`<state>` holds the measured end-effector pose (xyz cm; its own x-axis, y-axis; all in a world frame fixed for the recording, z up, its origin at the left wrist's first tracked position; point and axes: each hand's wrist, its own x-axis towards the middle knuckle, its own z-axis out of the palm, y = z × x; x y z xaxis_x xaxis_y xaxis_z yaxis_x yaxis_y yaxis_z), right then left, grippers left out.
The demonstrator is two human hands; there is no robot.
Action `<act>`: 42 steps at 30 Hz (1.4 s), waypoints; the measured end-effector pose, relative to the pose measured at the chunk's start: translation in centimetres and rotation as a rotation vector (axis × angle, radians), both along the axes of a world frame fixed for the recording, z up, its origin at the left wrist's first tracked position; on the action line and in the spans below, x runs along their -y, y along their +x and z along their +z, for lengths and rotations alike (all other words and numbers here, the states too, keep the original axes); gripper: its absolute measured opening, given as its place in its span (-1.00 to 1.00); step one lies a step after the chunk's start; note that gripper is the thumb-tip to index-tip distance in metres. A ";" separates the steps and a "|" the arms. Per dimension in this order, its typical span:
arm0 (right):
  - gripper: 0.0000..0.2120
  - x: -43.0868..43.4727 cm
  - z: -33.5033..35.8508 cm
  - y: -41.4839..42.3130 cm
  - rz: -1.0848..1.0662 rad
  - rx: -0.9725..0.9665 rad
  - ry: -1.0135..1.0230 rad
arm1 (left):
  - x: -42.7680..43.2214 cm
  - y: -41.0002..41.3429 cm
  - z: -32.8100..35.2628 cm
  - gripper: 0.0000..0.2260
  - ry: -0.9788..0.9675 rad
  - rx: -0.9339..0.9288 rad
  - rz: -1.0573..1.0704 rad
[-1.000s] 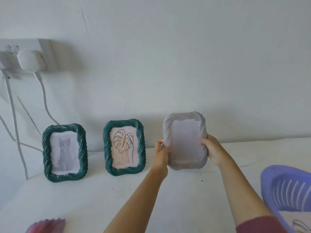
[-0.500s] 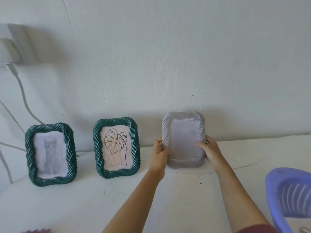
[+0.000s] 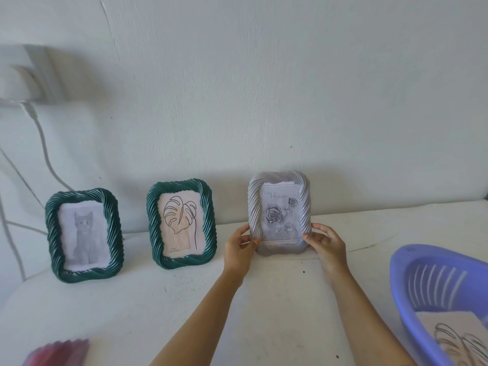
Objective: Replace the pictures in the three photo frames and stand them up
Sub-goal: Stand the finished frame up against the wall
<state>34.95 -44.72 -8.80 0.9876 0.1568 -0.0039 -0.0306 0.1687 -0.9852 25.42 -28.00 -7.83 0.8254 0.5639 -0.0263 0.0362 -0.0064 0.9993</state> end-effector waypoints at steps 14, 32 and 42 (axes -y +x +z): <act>-0.74 0.3 0.1 -0.5 0.001 0.043 0.017 | -1.0 -0.7 -0.8 -0.58 -0.087 -0.034 0.066; -0.74 0.2 -0.1 -0.5 0.007 0.051 0.008 | -0.5 -1.7 -1.0 -0.49 -0.123 -0.015 0.153; -0.73 0.3 0.0 -0.6 0.014 0.042 0.024 | 0.3 -1.5 -0.8 -0.65 0.093 -0.058 0.014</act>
<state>34.37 -44.99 -8.80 0.9845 0.1705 0.0411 0.0078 0.1919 -0.9814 23.89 -28.31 -8.59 0.8163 0.5772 -0.0209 0.0950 -0.0985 0.9906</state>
